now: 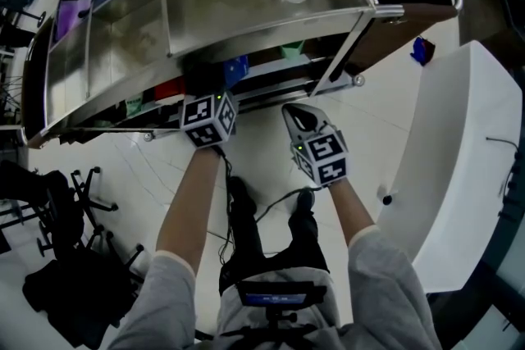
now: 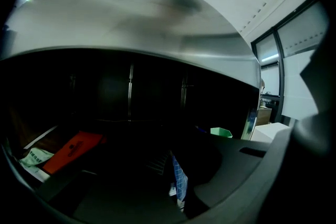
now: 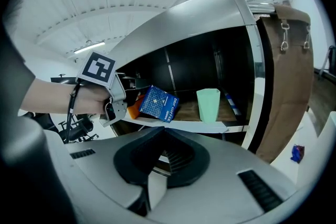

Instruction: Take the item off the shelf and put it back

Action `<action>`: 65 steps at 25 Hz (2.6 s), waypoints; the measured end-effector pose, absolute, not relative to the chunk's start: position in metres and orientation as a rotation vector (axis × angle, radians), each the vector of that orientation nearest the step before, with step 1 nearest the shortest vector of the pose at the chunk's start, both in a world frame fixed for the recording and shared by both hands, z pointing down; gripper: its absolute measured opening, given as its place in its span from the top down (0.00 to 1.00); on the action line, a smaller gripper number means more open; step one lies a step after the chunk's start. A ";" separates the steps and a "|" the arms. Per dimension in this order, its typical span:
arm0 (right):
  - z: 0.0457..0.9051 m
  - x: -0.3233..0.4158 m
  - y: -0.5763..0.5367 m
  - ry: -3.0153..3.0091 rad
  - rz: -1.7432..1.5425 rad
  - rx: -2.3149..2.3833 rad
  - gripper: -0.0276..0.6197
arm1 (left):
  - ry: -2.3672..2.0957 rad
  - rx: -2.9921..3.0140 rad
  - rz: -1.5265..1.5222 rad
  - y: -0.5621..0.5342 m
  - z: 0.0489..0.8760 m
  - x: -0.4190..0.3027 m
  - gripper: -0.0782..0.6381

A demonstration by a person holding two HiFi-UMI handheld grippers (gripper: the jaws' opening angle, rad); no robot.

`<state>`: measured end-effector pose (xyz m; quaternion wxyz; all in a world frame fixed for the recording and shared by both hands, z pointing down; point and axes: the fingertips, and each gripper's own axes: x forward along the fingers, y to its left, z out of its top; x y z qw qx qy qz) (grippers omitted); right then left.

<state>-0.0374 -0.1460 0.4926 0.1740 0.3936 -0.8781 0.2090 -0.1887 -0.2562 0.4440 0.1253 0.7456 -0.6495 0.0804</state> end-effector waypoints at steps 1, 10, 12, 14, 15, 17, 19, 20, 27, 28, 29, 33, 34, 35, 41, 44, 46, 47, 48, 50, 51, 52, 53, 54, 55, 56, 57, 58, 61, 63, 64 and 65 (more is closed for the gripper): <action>0.493 -0.037 -0.147 -2.489 0.592 1.117 0.94 | -1.894 2.169 0.236 -0.256 0.444 -0.190 0.89; 0.490 -0.038 -0.147 -2.492 0.591 1.114 0.94 | -1.891 2.140 0.191 -0.259 0.446 -0.191 0.89; 0.492 -0.036 -0.146 -2.488 0.592 1.114 0.94 | -1.905 2.097 0.178 -0.260 0.453 -0.196 0.89; 0.494 -0.033 -0.145 -2.483 0.596 1.117 0.94 | -1.921 2.045 0.172 -0.261 0.463 -0.204 0.89; 0.494 -0.032 -0.144 -2.481 0.597 1.118 0.94 | -1.929 2.020 0.170 -0.261 0.468 -0.207 0.89; 0.495 -0.029 -0.143 -2.477 0.598 1.121 0.94 | -1.939 1.978 0.166 -0.261 0.476 -0.212 0.89; 0.497 -0.026 -0.143 -2.471 0.600 1.125 0.94 | -1.942 1.945 0.160 -0.264 0.483 -0.214 0.89; 0.500 -0.025 -0.143 -2.466 0.600 1.123 0.94 | -1.944 1.928 0.157 -0.266 0.487 -0.215 0.89; 0.512 -0.021 -0.138 -2.450 0.615 1.118 0.94 | -1.958 1.888 0.169 -0.289 0.498 -0.222 0.89; 0.515 -0.020 -0.138 -2.448 0.619 1.120 0.94 | -1.961 1.891 0.174 -0.292 0.498 -0.223 0.89; 0.517 -0.018 -0.138 -2.444 0.623 1.121 0.94 | -1.963 1.895 0.176 -0.294 0.498 -0.224 0.89; 0.525 -0.014 -0.136 -2.429 0.644 1.130 0.94 | -1.955 1.896 0.186 -0.290 0.504 -0.224 0.89; 0.524 -0.013 -0.137 -2.430 0.645 1.133 0.94 | -1.951 1.893 0.190 -0.287 0.507 -0.224 0.89; 0.523 -0.013 -0.137 -2.432 0.645 1.138 0.94 | -1.946 1.892 0.193 -0.285 0.509 -0.223 0.89; 0.525 -0.005 -0.136 -2.427 0.656 1.159 0.94 | -1.922 1.904 0.198 -0.271 0.511 -0.219 0.89; 0.532 -0.002 -0.130 -2.410 0.664 1.158 0.94 | -1.894 1.921 0.189 -0.259 0.512 -0.216 0.89; 0.535 -0.001 -0.127 -2.406 0.671 1.159 0.94 | -1.857 1.956 0.183 -0.251 0.513 -0.209 0.89; 0.537 -0.002 -0.125 -2.405 0.676 1.162 0.94 | -1.835 1.978 0.185 -0.246 0.513 -0.205 0.89; 0.539 -0.002 -0.124 -2.404 0.683 1.167 0.94 | -1.810 2.003 0.191 -0.240 0.514 -0.199 0.89; 0.544 -0.002 -0.122 -2.405 0.701 1.183 0.94 | -1.746 2.060 0.223 -0.224 0.519 -0.185 0.89; 0.548 -0.002 -0.120 -2.401 0.710 1.191 0.94 | -1.710 2.091 0.249 -0.215 0.524 -0.176 0.89; 0.555 0.000 -0.118 -2.394 0.718 1.198 0.94 | -1.674 2.123 0.280 -0.205 0.529 -0.168 0.89; 0.563 0.001 -0.116 -2.385 0.727 1.203 0.94 | -1.638 2.153 0.319 -0.195 0.537 -0.159 0.89; 0.571 0.003 -0.113 -2.376 0.739 1.210 0.94 | -1.601 2.182 0.361 -0.185 0.546 -0.150 0.88; 0.579 0.004 -0.110 -2.367 0.752 1.217 0.94 | -1.561 2.208 0.403 -0.176 0.558 -0.142 0.88; 0.588 0.006 -0.107 -2.358 0.766 1.226 0.94 | -1.519 2.230 0.442 -0.166 0.570 -0.134 0.86; 0.597 0.008 -0.104 -2.349 0.780 1.235 0.94 | -1.476 2.243 0.478 -0.158 0.585 -0.127 0.82; 0.607 0.010 -0.102 -2.339 0.793 1.244 0.94 | -1.435 2.246 0.513 -0.150 0.602 -0.122 0.78; 0.641 0.018 -0.095 -2.309 0.825 1.271 0.94 | -1.326 2.218 0.619 -0.131 0.663 -0.112 0.64; 0.665 0.024 -0.092 -2.286 0.841 1.290 0.94 | -1.260 2.201 0.688 -0.121 0.705 -0.106 0.59; 0.678 0.026 -0.091 -2.276 0.848 1.299 0.94 | -1.226 2.192 0.728 -0.116 0.727 -0.104 0.56; 0.690 0.028 -0.091 -2.266 0.856 1.308 0.94 | -1.194 2.181 0.769 -0.112 0.748 -0.102 0.54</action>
